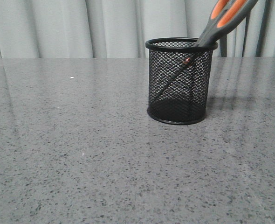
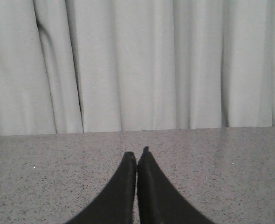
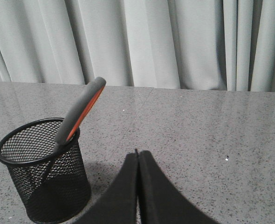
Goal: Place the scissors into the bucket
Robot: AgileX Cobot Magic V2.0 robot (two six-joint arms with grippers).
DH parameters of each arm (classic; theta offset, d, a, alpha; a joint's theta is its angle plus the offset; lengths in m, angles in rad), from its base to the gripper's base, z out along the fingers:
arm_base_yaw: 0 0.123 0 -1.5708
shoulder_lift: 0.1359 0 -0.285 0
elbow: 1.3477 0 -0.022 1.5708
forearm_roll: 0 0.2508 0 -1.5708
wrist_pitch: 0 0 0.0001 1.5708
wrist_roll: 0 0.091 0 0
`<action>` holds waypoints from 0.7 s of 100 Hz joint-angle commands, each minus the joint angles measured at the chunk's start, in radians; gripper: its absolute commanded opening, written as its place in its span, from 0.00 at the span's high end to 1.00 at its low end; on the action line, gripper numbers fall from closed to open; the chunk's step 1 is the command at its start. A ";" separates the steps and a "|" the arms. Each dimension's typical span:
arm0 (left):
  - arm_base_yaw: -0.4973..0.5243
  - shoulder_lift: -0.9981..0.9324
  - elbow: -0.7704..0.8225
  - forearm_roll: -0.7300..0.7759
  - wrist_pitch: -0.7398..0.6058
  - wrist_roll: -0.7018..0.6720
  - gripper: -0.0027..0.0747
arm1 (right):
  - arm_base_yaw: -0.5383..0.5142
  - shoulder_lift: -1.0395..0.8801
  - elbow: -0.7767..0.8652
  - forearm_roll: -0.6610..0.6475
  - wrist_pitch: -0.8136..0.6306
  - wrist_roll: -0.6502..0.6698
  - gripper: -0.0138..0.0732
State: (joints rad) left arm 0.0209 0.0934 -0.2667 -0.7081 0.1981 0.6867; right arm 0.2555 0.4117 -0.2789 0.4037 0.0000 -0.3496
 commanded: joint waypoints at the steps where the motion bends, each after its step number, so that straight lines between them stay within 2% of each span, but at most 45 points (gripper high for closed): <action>1: -0.003 0.010 -0.026 -0.019 -0.065 -0.003 0.99 | -0.004 -0.001 -0.029 0.005 -0.069 0.001 0.92; 24: -0.003 0.009 -0.024 -0.013 -0.065 -0.003 0.99 | -0.004 -0.001 -0.029 0.005 -0.069 0.001 0.92; 33: -0.003 0.009 -0.024 0.141 -0.057 -0.017 0.99 | -0.004 -0.001 -0.029 0.005 -0.069 0.001 0.92; 38: -0.003 0.009 -0.017 0.282 -0.043 -0.098 0.99 | -0.004 -0.001 -0.029 0.005 -0.069 0.001 0.92; 46: -0.003 0.009 0.010 0.513 -0.052 -0.376 0.99 | -0.004 -0.001 -0.029 0.005 -0.069 0.001 0.92; 53: -0.003 0.007 0.037 0.627 -0.057 -0.517 0.99 | -0.004 -0.001 -0.029 0.005 -0.069 0.001 0.92; 57: -0.009 0.005 0.061 0.663 -0.065 -0.562 0.99 | -0.004 -0.001 -0.029 0.005 -0.069 0.001 0.92; 70: -0.040 -0.014 0.159 0.666 -0.149 -0.569 0.99 | -0.004 -0.001 -0.029 0.005 -0.069 0.001 0.92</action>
State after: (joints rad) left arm 0.0048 0.0806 -0.1348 -0.0672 0.1799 0.1620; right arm 0.2555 0.4117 -0.2789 0.4037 0.0000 -0.3496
